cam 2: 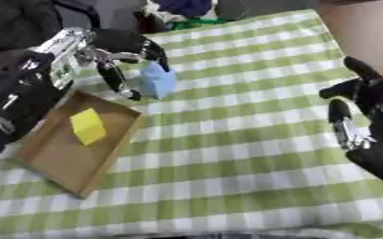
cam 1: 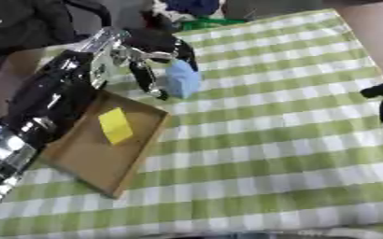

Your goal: Pick up objects on the table and place them in the box.

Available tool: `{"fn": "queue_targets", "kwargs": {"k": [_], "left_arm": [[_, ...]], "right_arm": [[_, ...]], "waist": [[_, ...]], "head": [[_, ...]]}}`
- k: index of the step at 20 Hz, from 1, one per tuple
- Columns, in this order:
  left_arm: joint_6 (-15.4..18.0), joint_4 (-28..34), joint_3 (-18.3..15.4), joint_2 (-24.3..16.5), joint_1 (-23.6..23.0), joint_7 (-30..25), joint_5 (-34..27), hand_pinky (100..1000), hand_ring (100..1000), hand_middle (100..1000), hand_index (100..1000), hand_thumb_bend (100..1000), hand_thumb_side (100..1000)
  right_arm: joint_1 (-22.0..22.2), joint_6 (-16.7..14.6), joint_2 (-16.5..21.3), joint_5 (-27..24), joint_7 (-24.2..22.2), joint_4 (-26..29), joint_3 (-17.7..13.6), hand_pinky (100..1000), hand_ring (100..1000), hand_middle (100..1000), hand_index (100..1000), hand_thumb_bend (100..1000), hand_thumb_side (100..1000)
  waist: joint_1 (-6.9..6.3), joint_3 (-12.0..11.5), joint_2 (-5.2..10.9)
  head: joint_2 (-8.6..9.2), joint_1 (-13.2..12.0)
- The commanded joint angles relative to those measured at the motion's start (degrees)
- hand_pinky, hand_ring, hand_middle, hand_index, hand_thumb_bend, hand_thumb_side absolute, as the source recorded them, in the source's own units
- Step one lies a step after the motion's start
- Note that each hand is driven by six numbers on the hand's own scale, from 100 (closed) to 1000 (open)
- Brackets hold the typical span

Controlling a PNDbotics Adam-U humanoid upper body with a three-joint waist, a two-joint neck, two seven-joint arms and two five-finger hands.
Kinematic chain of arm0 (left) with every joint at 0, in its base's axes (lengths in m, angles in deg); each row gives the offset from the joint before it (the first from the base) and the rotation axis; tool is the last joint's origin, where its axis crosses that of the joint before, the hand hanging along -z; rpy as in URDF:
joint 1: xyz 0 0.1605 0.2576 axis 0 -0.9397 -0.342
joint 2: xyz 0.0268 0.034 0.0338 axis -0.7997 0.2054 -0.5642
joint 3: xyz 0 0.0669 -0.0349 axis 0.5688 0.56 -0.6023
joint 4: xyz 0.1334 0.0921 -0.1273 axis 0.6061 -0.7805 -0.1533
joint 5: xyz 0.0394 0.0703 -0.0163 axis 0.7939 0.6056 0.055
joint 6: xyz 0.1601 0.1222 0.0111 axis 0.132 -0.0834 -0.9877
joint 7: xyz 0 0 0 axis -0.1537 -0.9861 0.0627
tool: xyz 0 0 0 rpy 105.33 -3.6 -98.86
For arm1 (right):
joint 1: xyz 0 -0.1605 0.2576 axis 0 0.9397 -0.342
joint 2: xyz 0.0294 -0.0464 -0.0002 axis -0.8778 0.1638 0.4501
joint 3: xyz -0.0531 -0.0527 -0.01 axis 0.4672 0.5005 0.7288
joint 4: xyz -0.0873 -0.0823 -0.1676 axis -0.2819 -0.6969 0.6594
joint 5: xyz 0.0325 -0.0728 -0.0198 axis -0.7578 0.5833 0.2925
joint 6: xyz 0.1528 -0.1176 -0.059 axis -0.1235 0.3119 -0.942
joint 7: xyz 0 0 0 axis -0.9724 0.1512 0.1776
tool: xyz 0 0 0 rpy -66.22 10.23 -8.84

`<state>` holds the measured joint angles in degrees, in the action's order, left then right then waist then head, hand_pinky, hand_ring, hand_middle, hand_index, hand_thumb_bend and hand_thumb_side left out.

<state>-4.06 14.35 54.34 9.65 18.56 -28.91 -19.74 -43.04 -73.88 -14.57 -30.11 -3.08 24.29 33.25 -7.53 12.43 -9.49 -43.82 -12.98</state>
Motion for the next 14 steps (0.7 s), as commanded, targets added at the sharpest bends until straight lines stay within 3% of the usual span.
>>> {"fn": "queue_targets", "kwargs": {"k": [1, 14], "left_arm": [[10.32, -0.87, -1.74, -0.21, 1.65, -7.59, 3.36, 848, 792, 750, 842, 545, 100], [10.32, -6.18, -7.12, 2.59, 3.25, 3.43, 15.56, 854, 796, 757, 848, 518, 100]], "right_arm": [[-0.75, -0.13, 0.38, 0.14, -0.14, 0.48, -0.19, 881, 745, 618, 1000, 100, 554], [-1.04, -0.21, 0.17, 0.24, -0.21, 0.51, -0.26, 881, 745, 618, 1000, 100, 557]], "waist": [[0.41, 0.13, 0.67], [0.50, 0.99, -0.11]], "head": [[-0.18, -0.01], [0.46, -0.08]]}}
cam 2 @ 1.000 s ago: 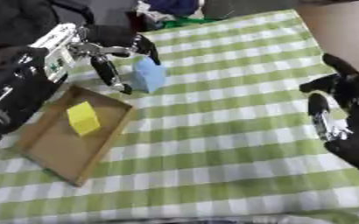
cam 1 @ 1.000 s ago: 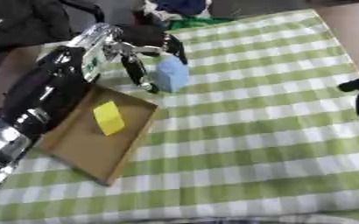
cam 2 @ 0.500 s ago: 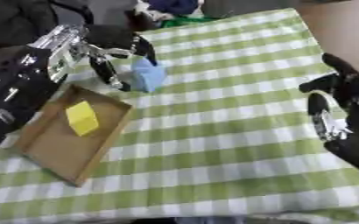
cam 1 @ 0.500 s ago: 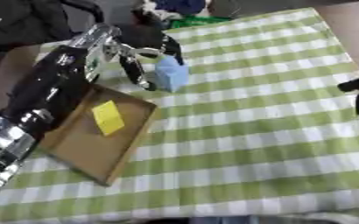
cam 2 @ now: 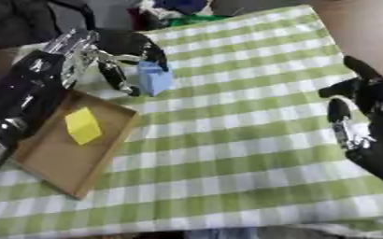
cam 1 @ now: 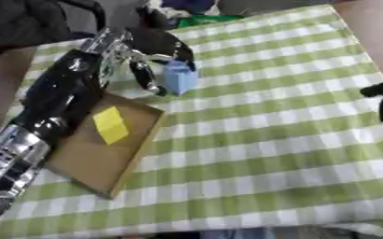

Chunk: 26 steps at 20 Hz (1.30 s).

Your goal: Pick up objects on the table and place them in the box.

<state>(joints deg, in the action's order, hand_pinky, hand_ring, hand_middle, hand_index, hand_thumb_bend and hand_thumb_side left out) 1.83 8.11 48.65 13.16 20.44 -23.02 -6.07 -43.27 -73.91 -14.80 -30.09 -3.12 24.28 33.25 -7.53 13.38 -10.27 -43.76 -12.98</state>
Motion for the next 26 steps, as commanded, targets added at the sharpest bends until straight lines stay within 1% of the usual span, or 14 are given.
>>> {"fn": "queue_targets", "kwargs": {"k": [1, 9, 16, 24, 26], "left_arm": [[4.43, 0.09, -1.68, -1.01, 1.51, -1.72, 2.50, 855, 796, 756, 848, 519, 100], [4.43, 0.93, -3.02, -2.50, 2.59, 1.07, 4.08, 859, 797, 757, 849, 529, 100], [4.43, -1.80, -3.59, -0.89, 3.36, -0.05, 3.86, 856, 806, 768, 856, 559, 100], [4.02, -3.65, -5.25, 0.80, 4.05, -1.19, 4.64, 852, 802, 769, 857, 564, 103], [3.68, -4.48, -5.67, 1.20, 4.09, -1.70, 5.02, 844, 786, 757, 853, 554, 102]], "right_arm": [[-0.81, -0.18, 0.38, 0.23, -0.15, 0.51, -0.28, 881, 745, 618, 1000, 100, 557], [-0.67, -0.17, 0.45, 0.26, -0.14, 0.40, -0.29, 881, 746, 618, 1000, 100, 557], [-0.98, -0.26, 0.46, 0.20, -0.37, 0.44, -0.09, 881, 746, 618, 1000, 100, 557], [-1.30, -0.28, 0.38, 0.27, -0.54, 0.45, 0.01, 882, 746, 618, 1000, 100, 559], [-1.34, -0.28, 0.35, 0.31, -0.55, 0.43, 0.01, 882, 746, 618, 1000, 100, 560]], "waist": [[0.50, 0.05, 0.67], [0.48, -0.24, 0.97], [0.43, 0.59, 0.68], [0.11, 1.60, -0.05], [0.06, 1.79, -0.16]], "head": [[0.41, -0.06], [0.31, 0.05], [0.87, -0.17], [1.42, -0.40], [1.46, -0.43]]}}
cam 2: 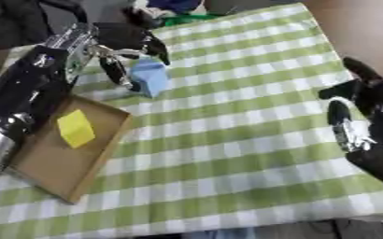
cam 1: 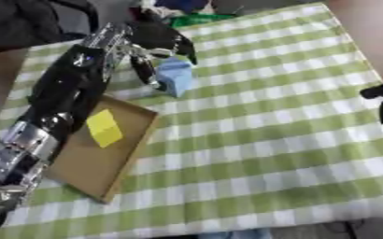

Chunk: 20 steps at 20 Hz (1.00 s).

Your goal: Pick up objects on the table and place them in the box.

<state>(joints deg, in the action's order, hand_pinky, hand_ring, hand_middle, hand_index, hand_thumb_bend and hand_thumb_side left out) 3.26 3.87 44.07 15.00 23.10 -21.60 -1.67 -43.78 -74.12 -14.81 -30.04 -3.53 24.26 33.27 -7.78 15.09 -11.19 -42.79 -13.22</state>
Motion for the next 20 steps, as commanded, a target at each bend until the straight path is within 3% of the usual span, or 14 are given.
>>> {"fn": "queue_targets", "kwargs": {"k": [1, 6, 7, 9, 14, 20], "left_arm": [[2.11, -0.62, -1.25, -0.46, 1.41, -3.37, 0.75, 838, 769, 746, 851, 546, 100], [1.59, -1.54, -1.81, -0.27, 1.27, -3.96, 0.52, 800, 680, 657, 830, 496, 100], [1.39, -1.31, -1.98, -0.48, 1.27, -3.70, 0.30, 772, 616, 603, 811, 458, 100], [0.75, -0.19, -2.28, -1.22, 1.24, -2.65, -0.11, 756, 571, 555, 797, 398, 100], [-0.56, 3.49, -2.56, -4.76, 0.62, -0.96, -2.17, 752, 541, 519, 782, 362, 100], [-0.09, 9.55, -1.31, -11.88, -3.52, -2.86, -9.86, 758, 543, 520, 783, 363, 100]], "right_arm": [[-0.85, -0.08, 0.34, 0.26, -0.14, 0.46, -0.01, 882, 746, 618, 1000, 100, 559], [-0.89, -0.08, 0.27, 0.21, -0.13, 0.46, -0.06, 882, 747, 618, 1000, 100, 559], [-0.85, -0.07, 0.25, 0.19, -0.09, 0.45, -0.11, 882, 747, 618, 1000, 100, 559], [-0.74, -0.06, 0.23, 0.17, -0.03, 0.44, -0.18, 882, 747, 618, 1000, 100, 558], [-0.29, -0.04, 0.26, 0.17, 0.14, 0.34, -0.42, 882, 747, 618, 1000, 100, 558], [0.32, -0.03, 0.42, 0.23, 0.42, 0.22, -0.76, 882, 747, 619, 1000, 100, 556]], "waist": [[0.30, 0.18, 0.71], [0.44, 0.27, 0.75], [0.51, 0.19, 0.82], [0.66, -0.07, 0.99], [0.91, -1.08, 1.55], [1.18, -2.90, 2.22]], "head": [[0.50, -0.17], [0.62, -0.16], [0.60, -0.11], [0.52, -0.03], [0.11, 0.31], [-0.70, 0.72]]}}
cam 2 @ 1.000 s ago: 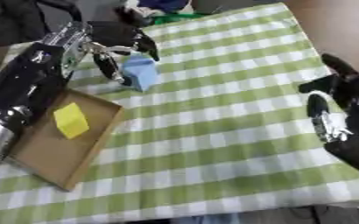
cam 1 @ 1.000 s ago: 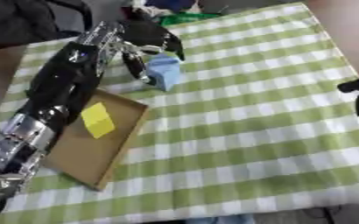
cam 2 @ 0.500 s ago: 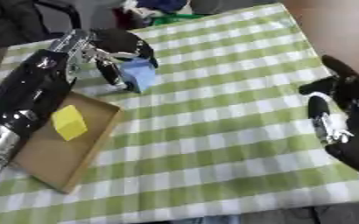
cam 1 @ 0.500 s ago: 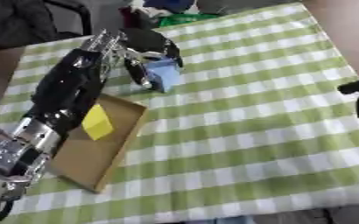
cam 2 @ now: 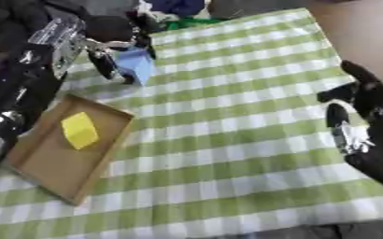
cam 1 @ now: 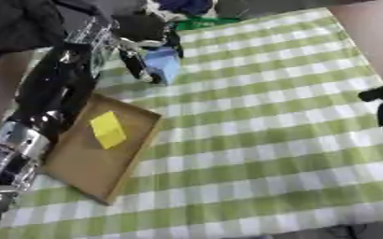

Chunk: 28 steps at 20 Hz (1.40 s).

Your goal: Pick up objects on the table and place them in the box.

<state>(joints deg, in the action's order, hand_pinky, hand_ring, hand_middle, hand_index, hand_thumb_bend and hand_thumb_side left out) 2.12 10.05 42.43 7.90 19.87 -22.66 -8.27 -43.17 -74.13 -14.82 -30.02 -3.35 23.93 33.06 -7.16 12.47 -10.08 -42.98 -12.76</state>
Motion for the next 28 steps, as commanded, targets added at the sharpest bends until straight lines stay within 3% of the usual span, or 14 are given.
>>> {"fn": "queue_targets", "kwargs": {"k": [1, 5, 12, 19, 28], "left_arm": [[1.06, 4.58, 0.66, -5.89, -1.42, -2.42, -4.72, 758, 544, 521, 784, 363, 100], [0.21, 9.31, 1.15, -9.50, -6.98, -5.22, -10.25, 753, 545, 523, 787, 365, 100], [-2.12, 11.89, 0.45, -11.17, -12.77, -9.68, -16.33, 744, 547, 526, 791, 379, 100], [-2.86, 14.03, 0.63, -11.46, -14.38, -13.60, -20.83, 747, 559, 540, 798, 407, 100], [-3.44, 13.77, 1.55, -12.43, -16.58, -19.67, -21.95, 761, 602, 593, 820, 460, 100]], "right_arm": [[-0.24, -0.01, 0.45, 0.21, 0.28, 0.54, -0.60, 882, 747, 619, 1000, 100, 556], [0.00, -0.01, 0.52, 0.21, 0.41, 0.53, -0.74, 882, 748, 619, 1000, 100, 555], [0.17, -0.02, 0.48, 0.13, 0.41, 0.53, -0.78, 882, 750, 619, 1000, 100, 554], [0.13, -0.03, 0.47, 0.15, 0.47, 0.58, -0.82, 882, 750, 619, 1000, 100, 552], [0.21, -0.02, 0.50, 0.17, 0.46, 0.53, -0.85, 883, 751, 618, 1000, 100, 552]], "waist": [[0.61, -0.58, 1.18], [0.92, -2.11, 1.37], [1.25, -3.33, 1.57], [1.38, -3.18, 1.51], [1.35, -3.11, 1.59]], "head": [[-0.60, 0.31], [-0.92, 0.35], [-1.04, 0.40], [-0.94, 0.54], [-1.01, 0.50]]}}
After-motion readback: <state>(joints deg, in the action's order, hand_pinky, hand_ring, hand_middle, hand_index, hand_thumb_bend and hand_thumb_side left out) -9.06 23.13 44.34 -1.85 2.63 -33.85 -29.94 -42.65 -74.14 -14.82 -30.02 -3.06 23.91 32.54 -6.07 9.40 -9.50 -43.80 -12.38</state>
